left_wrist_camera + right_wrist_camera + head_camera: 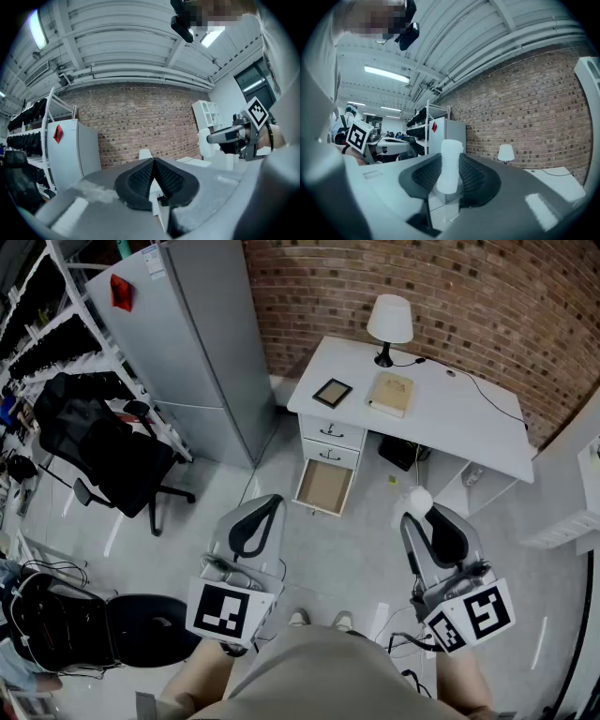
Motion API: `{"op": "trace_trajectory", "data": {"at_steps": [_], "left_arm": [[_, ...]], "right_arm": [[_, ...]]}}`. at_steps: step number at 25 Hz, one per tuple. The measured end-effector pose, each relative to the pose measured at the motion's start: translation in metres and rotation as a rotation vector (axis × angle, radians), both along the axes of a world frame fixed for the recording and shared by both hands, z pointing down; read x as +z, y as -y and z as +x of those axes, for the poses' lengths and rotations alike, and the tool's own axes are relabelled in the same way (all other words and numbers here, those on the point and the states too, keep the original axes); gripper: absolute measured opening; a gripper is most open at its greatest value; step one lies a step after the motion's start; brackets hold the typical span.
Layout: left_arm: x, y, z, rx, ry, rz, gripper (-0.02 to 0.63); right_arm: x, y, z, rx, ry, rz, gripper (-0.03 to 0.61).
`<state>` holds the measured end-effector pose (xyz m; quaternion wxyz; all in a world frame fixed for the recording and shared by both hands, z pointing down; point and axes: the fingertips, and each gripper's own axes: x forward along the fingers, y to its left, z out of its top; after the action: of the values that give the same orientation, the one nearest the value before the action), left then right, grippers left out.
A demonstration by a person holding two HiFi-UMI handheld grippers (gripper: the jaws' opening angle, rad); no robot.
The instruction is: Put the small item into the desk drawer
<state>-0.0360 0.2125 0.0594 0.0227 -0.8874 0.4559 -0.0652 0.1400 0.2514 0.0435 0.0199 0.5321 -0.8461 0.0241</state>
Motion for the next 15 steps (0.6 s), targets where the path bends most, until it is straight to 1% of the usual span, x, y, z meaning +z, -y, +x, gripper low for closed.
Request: {"op": "trace_trajectory", "data": {"at_steps": [5, 9, 12, 15], "left_arm": [[0.002, -0.006, 0.011, -0.009, 0.000, -0.006, 0.003], [0.001, -0.010, 0.022, -0.007, 0.021, 0.022, 0.003], [0.004, -0.014, 0.031, -0.027, 0.009, -0.011, 0.003], [0.009, -0.019, 0.040, -0.028, 0.028, -0.002, 0.003]], "right_arm": [[0.000, -0.004, 0.014, -0.012, 0.043, -0.003, 0.121], [0.005, -0.007, 0.027, -0.014, 0.043, -0.017, 0.121], [0.011, -0.010, 0.035, -0.022, 0.046, -0.030, 0.121], [0.019, -0.013, 0.044, -0.035, 0.052, -0.045, 0.121]]}}
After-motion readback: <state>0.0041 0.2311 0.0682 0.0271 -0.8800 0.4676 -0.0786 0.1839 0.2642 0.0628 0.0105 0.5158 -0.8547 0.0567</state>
